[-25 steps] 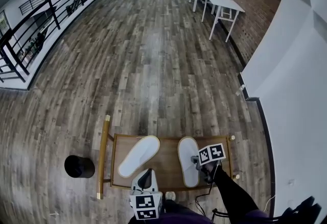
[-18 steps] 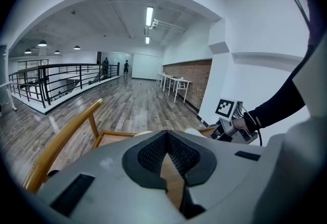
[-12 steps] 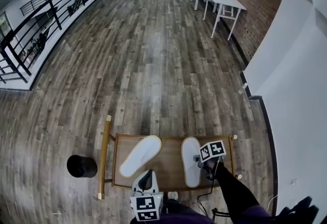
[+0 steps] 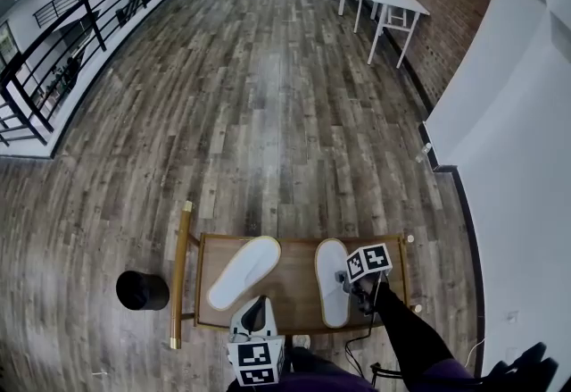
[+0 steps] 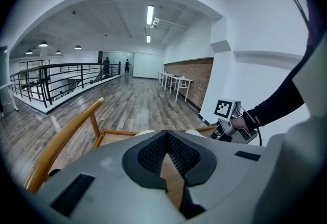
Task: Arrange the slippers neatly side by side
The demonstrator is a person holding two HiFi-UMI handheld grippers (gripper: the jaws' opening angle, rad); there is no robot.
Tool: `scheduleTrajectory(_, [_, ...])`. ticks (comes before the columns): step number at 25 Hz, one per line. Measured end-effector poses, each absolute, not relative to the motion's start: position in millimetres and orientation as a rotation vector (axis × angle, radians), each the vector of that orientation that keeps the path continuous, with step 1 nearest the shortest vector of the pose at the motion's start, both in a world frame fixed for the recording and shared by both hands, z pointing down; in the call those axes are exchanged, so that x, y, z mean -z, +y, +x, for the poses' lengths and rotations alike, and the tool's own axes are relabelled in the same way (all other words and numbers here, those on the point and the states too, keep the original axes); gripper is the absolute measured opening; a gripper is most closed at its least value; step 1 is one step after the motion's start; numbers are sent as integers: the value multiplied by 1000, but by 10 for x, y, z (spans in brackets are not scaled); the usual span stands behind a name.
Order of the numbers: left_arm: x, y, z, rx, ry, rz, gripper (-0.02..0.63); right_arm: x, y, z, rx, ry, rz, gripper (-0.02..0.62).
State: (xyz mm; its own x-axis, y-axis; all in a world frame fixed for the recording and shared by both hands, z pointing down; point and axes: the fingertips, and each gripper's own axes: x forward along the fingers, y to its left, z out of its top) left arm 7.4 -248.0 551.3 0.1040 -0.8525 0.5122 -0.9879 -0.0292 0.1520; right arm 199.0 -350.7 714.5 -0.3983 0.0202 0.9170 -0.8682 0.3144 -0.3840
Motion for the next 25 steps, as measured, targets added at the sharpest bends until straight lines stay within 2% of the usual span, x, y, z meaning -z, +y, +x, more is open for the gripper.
scheduleTrajectory(4, [-5525,-2497,84,-381,-1786,1923,0,-7072,-3491,1996,-1190,-1698,767,80])
scheduleTrajectory(11, [-5603,-2536,-36,-394,-1855,1883,0,-6657,-3538,2077,-1166,-1840,941,81])
scheduleTrajectory(20, [-5906,-2767,-231,-511,-1857,1909,0,-5936,-3233,1664,-1101,-2117,1088,80])
scheduleTrajectory(22, [-5962,-2833,-259,-515,-1840,1915,0,-5859,-3188,1682,-1049,-2129,1140,69])
scheduleTrajectory(25, [-6037,-2913,-312,-514,-1809,1910,0,-5772,-3153,1761,-968,-2130,1206,-2])
